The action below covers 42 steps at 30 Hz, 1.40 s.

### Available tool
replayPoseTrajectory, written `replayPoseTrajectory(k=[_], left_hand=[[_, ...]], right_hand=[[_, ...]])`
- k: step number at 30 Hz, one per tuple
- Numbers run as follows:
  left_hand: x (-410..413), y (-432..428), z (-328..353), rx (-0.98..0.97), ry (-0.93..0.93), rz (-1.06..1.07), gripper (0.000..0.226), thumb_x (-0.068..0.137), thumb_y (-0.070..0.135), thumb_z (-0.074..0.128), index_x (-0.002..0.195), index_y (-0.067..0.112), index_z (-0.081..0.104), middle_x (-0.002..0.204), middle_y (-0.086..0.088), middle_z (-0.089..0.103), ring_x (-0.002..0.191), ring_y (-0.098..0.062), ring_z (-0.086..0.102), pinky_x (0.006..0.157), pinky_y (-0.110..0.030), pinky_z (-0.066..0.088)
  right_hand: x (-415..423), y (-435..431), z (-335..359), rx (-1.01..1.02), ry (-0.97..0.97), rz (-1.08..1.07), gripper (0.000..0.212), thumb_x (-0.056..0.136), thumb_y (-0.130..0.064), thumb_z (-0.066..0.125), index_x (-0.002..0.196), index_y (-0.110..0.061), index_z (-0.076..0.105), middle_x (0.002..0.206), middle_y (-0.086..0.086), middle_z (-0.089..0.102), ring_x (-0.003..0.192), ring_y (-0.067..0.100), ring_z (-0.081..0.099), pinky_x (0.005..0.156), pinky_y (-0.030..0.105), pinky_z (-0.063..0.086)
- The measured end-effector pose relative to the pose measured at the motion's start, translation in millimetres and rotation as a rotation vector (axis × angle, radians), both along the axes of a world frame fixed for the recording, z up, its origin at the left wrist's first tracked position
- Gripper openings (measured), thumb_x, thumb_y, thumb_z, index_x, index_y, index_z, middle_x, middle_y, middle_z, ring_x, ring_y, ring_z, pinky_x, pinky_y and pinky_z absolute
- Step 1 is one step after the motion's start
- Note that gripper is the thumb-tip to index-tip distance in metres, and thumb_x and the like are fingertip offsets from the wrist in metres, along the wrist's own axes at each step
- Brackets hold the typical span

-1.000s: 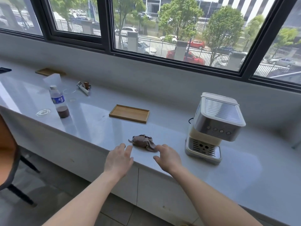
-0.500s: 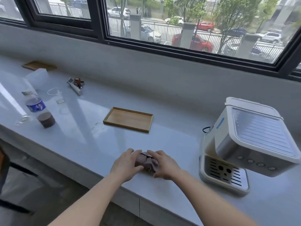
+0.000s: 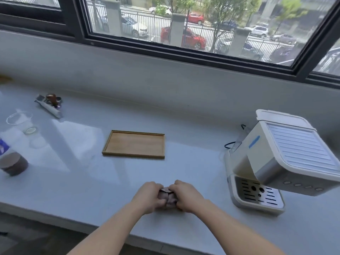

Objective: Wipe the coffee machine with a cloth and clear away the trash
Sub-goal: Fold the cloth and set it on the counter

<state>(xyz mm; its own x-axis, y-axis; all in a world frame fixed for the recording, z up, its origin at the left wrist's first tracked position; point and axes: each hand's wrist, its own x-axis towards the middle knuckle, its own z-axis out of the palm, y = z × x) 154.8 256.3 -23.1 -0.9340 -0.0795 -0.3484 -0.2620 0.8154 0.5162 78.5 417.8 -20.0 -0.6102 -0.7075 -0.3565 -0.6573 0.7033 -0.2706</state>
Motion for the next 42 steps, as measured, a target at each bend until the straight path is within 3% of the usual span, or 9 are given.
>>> replayPoseTrajectory(k=[4,7,12,16,22,27,32,35,42], left_hand=[[-0.4,-20.9,0.6,0.063,0.048,-0.018,0.019,0.073,0.024,0.05,0.059,0.019,0.04,0.06,0.002,0.043,0.061,-0.019,0.041,0.049,-0.03,0.027],[0.8,-47.8,6.7,0.13,0.068,-0.026,0.011,0.074,0.023,0.055,0.075,0.015,0.062,0.072,-0.004,0.062,0.067,-0.019,0.053,0.056,-0.03,0.039],[-6.8,-93.4,31.8,0.191,0.125,-0.037,0.003,0.067,0.023,0.056,0.065,0.022,0.058,0.067,0.003,0.06,0.063,-0.012,0.052,0.054,-0.025,0.039],[-21.6,-122.9,47.2,0.186,0.161,-0.016,0.017,0.065,0.028,0.058,0.079,0.021,0.066,0.076,0.003,0.067,0.071,-0.012,0.06,0.057,-0.028,0.046],[-51.8,-150.1,58.0,0.195,0.161,0.044,0.017,0.069,0.026,0.061,0.084,0.025,0.066,0.076,0.003,0.068,0.065,-0.011,0.057,0.058,-0.027,0.044],[-81.1,-159.7,62.8,0.22,0.18,0.099,0.014,0.073,0.011,0.061,0.084,0.018,0.066,0.076,0.0,0.064,0.063,-0.005,0.051,0.052,-0.011,0.037],[-107.8,-170.5,66.8,0.139,0.226,0.123,0.017,0.072,0.013,0.062,0.087,0.017,0.068,0.083,-0.004,0.07,0.078,-0.02,0.062,0.066,-0.032,0.048],[-123.2,-183.8,66.0,0.066,0.272,0.103,0.022,0.068,0.019,0.065,0.089,0.022,0.071,0.085,0.004,0.071,0.082,-0.015,0.062,0.073,-0.033,0.05],[-152.1,-221.1,50.4,0.02,0.255,0.058,0.025,0.069,0.019,0.066,0.093,0.023,0.072,0.088,0.002,0.07,0.084,-0.019,0.061,0.074,-0.034,0.051]], right_hand=[[7.5,-18.7,11.5,0.05,0.042,-0.057,0.005,0.077,-0.01,0.054,0.08,-0.014,0.055,0.08,0.002,0.045,0.08,0.029,0.055,0.059,0.032,0.038],[15.2,-37.0,23.7,0.059,0.02,-0.122,0.017,0.066,-0.005,0.057,0.069,-0.018,0.048,0.073,-0.002,0.042,0.07,0.025,0.049,0.048,0.029,0.029],[13.5,-73.5,46.4,-0.014,-0.001,-0.203,0.018,0.063,-0.004,0.062,0.071,-0.017,0.052,0.084,0.004,0.053,0.073,0.026,0.057,0.054,0.033,0.049],[-2.9,-100.1,62.3,-0.065,0.039,-0.186,0.015,0.067,-0.005,0.065,0.079,-0.013,0.059,0.088,0.005,0.055,0.077,0.025,0.056,0.054,0.03,0.044],[-39.3,-129.3,73.5,-0.117,0.038,-0.14,0.017,0.07,-0.005,0.064,0.076,-0.016,0.053,0.091,0.007,0.057,0.081,0.029,0.059,0.062,0.037,0.054],[-77.8,-145.4,71.1,-0.128,0.013,-0.129,0.018,0.063,-0.001,0.055,0.078,-0.01,0.057,0.08,0.01,0.068,0.072,0.031,0.065,0.061,0.042,0.058],[-108.3,-160.7,67.0,-0.146,0.041,-0.124,0.019,0.061,-0.001,0.055,0.07,-0.016,0.05,0.072,0.006,0.064,0.066,0.028,0.059,0.051,0.034,0.049],[-122.5,-175.4,61.3,-0.153,0.072,-0.12,0.019,0.067,-0.007,0.06,0.068,-0.018,0.046,0.072,0.004,0.054,0.069,0.028,0.053,0.053,0.032,0.041],[-141.7,-213.4,43.4,-0.144,0.032,-0.209,0.019,0.061,-0.005,0.065,0.068,-0.017,0.052,0.077,0.005,0.057,0.072,0.029,0.061,0.055,0.035,0.053]])
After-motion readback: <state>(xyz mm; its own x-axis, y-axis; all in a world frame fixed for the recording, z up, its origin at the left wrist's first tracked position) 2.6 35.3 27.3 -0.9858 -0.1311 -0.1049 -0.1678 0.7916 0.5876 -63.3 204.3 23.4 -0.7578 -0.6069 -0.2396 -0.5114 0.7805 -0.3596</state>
